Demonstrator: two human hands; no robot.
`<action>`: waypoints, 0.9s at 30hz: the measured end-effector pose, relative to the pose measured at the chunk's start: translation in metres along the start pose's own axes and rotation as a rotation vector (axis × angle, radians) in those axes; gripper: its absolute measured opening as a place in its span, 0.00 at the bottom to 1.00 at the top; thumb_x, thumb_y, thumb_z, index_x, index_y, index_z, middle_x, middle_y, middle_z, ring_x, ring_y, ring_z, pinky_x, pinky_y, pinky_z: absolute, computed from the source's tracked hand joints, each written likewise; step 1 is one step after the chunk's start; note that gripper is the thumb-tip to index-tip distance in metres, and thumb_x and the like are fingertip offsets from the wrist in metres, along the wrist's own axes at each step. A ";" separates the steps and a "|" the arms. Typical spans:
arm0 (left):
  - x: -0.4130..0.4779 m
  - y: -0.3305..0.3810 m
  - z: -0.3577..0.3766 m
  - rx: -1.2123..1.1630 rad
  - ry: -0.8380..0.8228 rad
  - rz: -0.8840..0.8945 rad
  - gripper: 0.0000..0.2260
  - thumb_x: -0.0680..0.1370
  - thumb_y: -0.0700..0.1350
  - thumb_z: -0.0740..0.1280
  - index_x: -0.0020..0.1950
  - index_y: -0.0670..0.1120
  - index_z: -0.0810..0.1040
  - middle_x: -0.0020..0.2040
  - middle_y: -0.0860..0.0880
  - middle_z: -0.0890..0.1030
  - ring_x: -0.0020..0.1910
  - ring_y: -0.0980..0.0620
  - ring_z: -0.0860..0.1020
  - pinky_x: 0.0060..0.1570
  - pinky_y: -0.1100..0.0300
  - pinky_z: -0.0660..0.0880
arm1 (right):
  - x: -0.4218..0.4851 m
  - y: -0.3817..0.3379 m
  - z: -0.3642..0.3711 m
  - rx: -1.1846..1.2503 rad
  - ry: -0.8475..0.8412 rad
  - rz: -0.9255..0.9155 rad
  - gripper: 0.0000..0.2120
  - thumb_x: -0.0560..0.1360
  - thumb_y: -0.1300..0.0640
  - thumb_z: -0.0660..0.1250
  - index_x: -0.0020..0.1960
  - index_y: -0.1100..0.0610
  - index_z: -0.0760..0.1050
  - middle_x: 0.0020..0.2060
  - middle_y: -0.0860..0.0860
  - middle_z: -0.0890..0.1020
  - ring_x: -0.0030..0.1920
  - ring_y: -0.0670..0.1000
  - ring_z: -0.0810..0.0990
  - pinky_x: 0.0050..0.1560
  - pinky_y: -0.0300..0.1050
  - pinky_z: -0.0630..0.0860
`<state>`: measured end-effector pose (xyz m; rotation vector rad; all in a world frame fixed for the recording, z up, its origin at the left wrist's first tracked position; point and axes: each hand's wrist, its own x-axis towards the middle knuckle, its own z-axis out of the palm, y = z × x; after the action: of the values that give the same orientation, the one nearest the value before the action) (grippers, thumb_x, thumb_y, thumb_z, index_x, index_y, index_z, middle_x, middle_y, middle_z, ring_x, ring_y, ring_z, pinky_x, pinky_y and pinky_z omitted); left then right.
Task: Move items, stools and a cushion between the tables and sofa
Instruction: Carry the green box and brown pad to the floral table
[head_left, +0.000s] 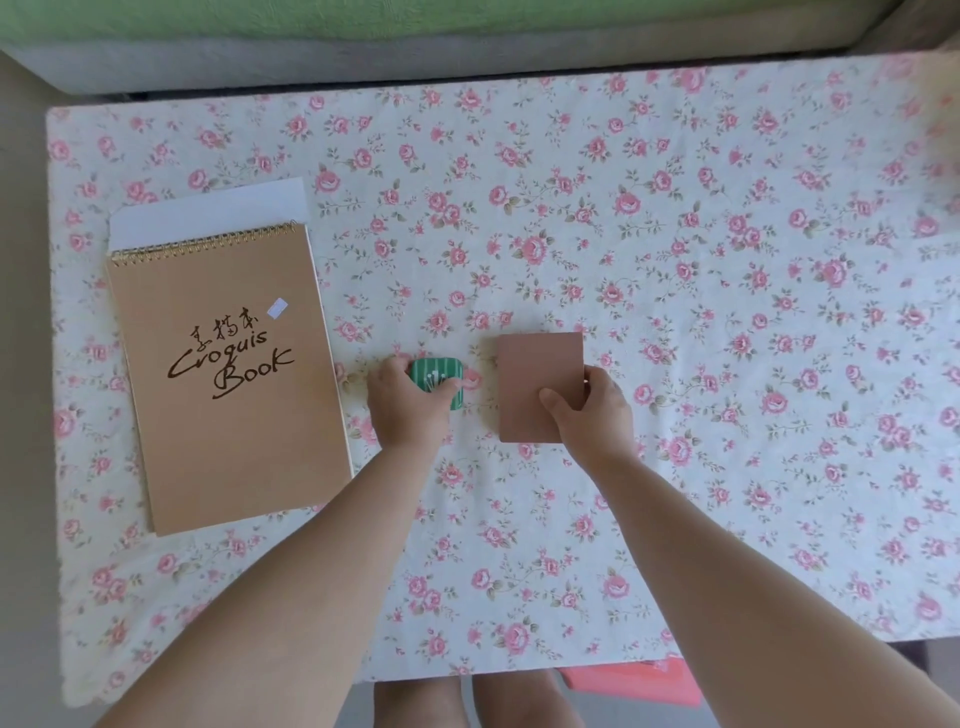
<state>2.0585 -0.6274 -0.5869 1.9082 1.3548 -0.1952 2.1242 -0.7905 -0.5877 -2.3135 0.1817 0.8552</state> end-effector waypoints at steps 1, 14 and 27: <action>0.000 -0.001 -0.001 0.017 0.003 0.018 0.21 0.69 0.48 0.74 0.57 0.40 0.75 0.55 0.42 0.76 0.53 0.43 0.76 0.52 0.49 0.76 | -0.001 0.000 0.000 -0.027 0.006 0.001 0.22 0.74 0.51 0.67 0.64 0.58 0.68 0.57 0.55 0.75 0.48 0.50 0.72 0.44 0.42 0.68; 0.000 -0.003 -0.002 0.126 -0.021 0.025 0.19 0.69 0.52 0.73 0.51 0.40 0.75 0.52 0.43 0.78 0.49 0.43 0.77 0.41 0.54 0.72 | -0.005 -0.010 0.004 -0.217 0.036 0.090 0.24 0.74 0.49 0.65 0.65 0.58 0.65 0.59 0.57 0.71 0.58 0.59 0.73 0.54 0.53 0.74; -0.026 0.012 -0.033 0.121 -0.054 0.002 0.20 0.71 0.51 0.72 0.52 0.36 0.75 0.52 0.38 0.78 0.49 0.40 0.77 0.34 0.54 0.68 | -0.027 -0.030 -0.021 -0.122 -0.032 0.131 0.27 0.74 0.54 0.63 0.72 0.55 0.60 0.63 0.57 0.69 0.57 0.57 0.73 0.40 0.47 0.77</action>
<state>2.0483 -0.6263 -0.5448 1.9895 1.3310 -0.3316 2.1244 -0.7828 -0.5434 -2.4204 0.2767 0.9930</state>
